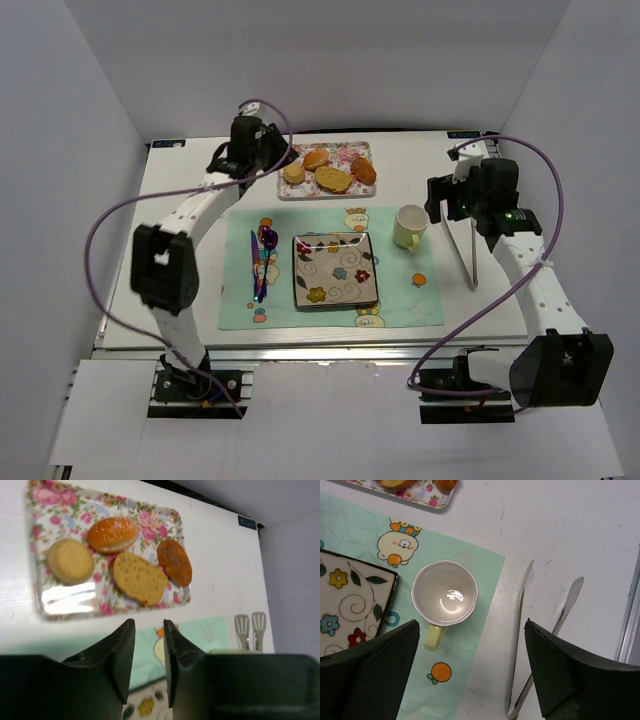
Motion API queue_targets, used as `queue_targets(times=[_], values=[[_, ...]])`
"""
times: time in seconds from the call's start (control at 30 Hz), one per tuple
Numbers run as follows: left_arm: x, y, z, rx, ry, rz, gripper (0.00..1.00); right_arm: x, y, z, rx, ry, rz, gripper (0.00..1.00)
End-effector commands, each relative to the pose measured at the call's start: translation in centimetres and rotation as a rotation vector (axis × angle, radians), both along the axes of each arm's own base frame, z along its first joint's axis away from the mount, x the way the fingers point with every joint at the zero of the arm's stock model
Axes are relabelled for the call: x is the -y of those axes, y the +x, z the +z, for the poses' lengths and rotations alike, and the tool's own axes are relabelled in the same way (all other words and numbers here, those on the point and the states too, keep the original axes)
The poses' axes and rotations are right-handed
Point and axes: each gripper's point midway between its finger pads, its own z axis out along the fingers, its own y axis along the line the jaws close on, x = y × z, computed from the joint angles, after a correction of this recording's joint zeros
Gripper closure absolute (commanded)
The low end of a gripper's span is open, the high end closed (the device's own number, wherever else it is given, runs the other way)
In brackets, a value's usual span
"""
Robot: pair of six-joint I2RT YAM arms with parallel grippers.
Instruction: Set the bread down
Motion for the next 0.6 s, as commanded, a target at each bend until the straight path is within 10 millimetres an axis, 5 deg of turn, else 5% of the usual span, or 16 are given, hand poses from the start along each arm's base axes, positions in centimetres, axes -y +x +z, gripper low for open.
queue_targets(times=[0.0, 0.03, 0.1, 0.17, 0.2, 0.27, 0.3, 0.33, 0.37, 0.4, 0.57], values=[[-2.9, -5.0, 4.7, 0.128, 0.051, 0.016, 0.83, 0.5, -0.8, 1.6, 0.069, -0.027, 0.061, 0.11], [-3.6, -6.1, 4.2, 0.119, 0.063, 0.025, 0.96, -0.1, -1.5, 1.8, 0.107, -0.084, 0.191, 0.10], [-5.3, -9.5, 3.0, 0.105, 0.077, 0.045, 1.00, 1.0, -1.7, 0.9, 0.100, -0.094, 0.182, 0.20], [-7.1, -12.6, 1.8, 0.100, 0.092, 0.081, 1.00, 2.4, -1.5, 0.0, 0.036, -0.025, 0.117, 0.44], [-7.8, -13.6, 1.4, 0.099, 0.095, 0.097, 1.00, 3.0, -1.5, -0.6, 0.007, 0.009, 0.090, 0.71], [-9.3, -15.3, 0.6, 0.093, 0.096, 0.151, 0.87, 5.5, -1.4, -1.9, -0.039, 0.061, 0.012, 0.87], [-10.2, -16.5, -1.5, 0.061, 0.110, 0.184, 0.75, 6.7, -1.5, -3.0, -0.066, 0.052, -0.020, 0.79], [-10.8, -17.6, -0.5, 0.088, 0.079, 0.210, 0.50, 7.1, -1.8, -4.7, -0.126, 0.043, -0.030, 0.67], [-11.3, -18.2, -0.8, 0.086, 0.073, 0.231, 0.41, 8.1, -2.0, -5.8, -0.160, 0.004, -0.060, 0.51], [-12.0, -19.4, -1.4, 0.084, 0.064, 0.260, 0.30, 8.5, -2.2, -7.6, -0.219, -0.016, -0.066, 0.14], [-13.1, -21.5, -3.1, 0.063, 0.055, 0.300, 0.25, 10.2, -3.2, -11.2, -0.313, -0.094, -0.117, 0.11]])
